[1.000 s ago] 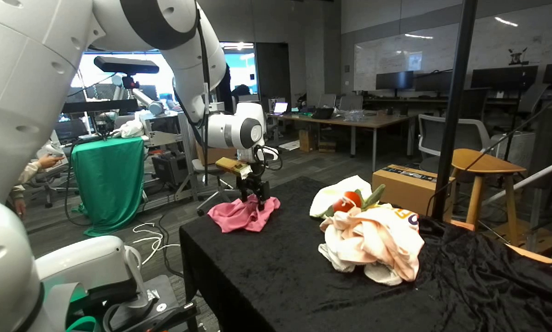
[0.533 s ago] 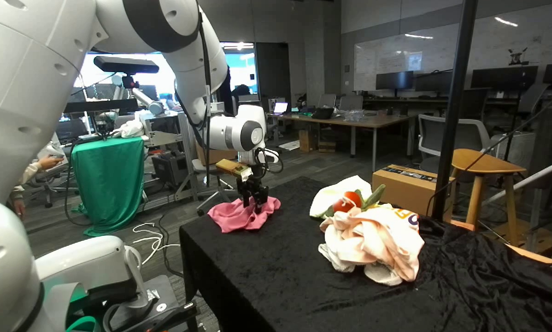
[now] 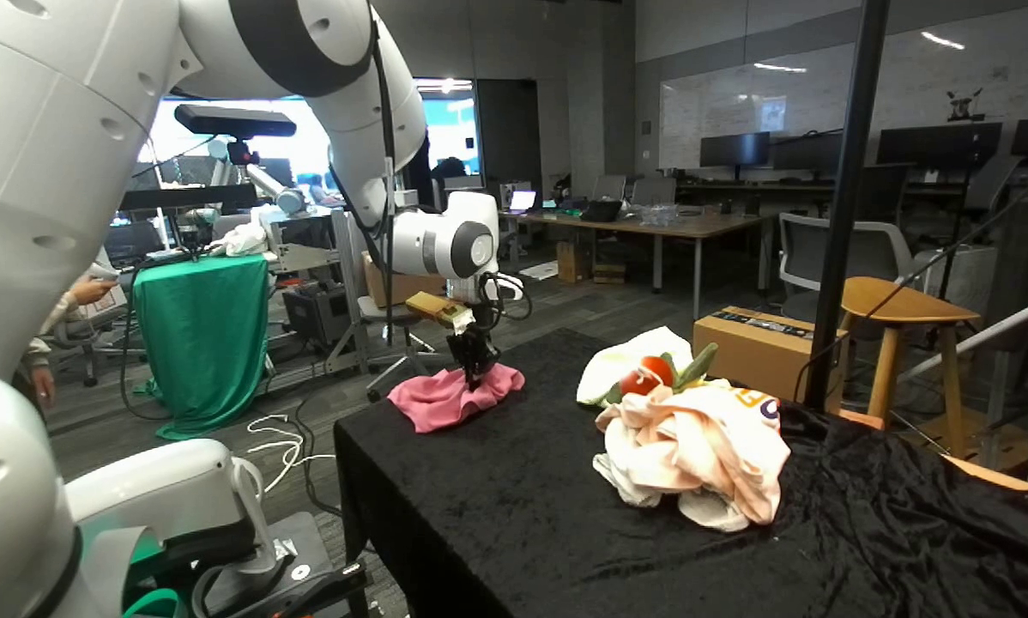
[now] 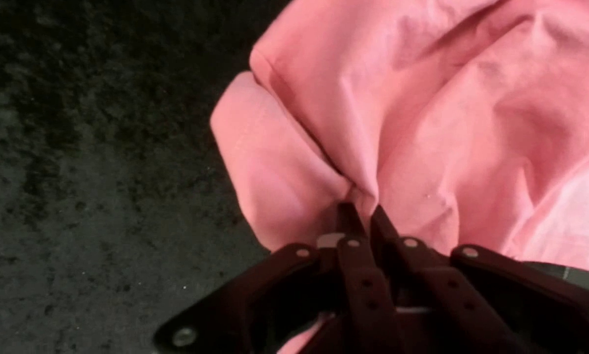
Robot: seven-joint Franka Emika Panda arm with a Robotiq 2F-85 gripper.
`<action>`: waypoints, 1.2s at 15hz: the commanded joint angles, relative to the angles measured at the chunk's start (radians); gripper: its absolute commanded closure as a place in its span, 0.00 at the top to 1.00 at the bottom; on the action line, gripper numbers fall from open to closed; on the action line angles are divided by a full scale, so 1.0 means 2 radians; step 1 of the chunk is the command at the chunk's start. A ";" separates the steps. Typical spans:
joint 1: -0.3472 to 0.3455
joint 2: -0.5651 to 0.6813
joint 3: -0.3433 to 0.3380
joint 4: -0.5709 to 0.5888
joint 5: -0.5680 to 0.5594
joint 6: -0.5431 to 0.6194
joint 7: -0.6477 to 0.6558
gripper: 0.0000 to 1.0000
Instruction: Pile the t-shirts, towels, rope and radish together
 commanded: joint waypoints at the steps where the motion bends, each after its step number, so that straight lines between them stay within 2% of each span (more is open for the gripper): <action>1: -0.009 -0.018 0.002 -0.001 0.016 0.004 -0.019 0.06; 6: -0.038 -0.076 0.008 -0.026 0.051 0.019 -0.039 0.07; 10: -0.063 -0.124 0.001 -0.038 0.075 0.045 -0.044 0.07; 18: -0.099 -0.148 -0.034 -0.034 0.057 0.086 -0.028 0.07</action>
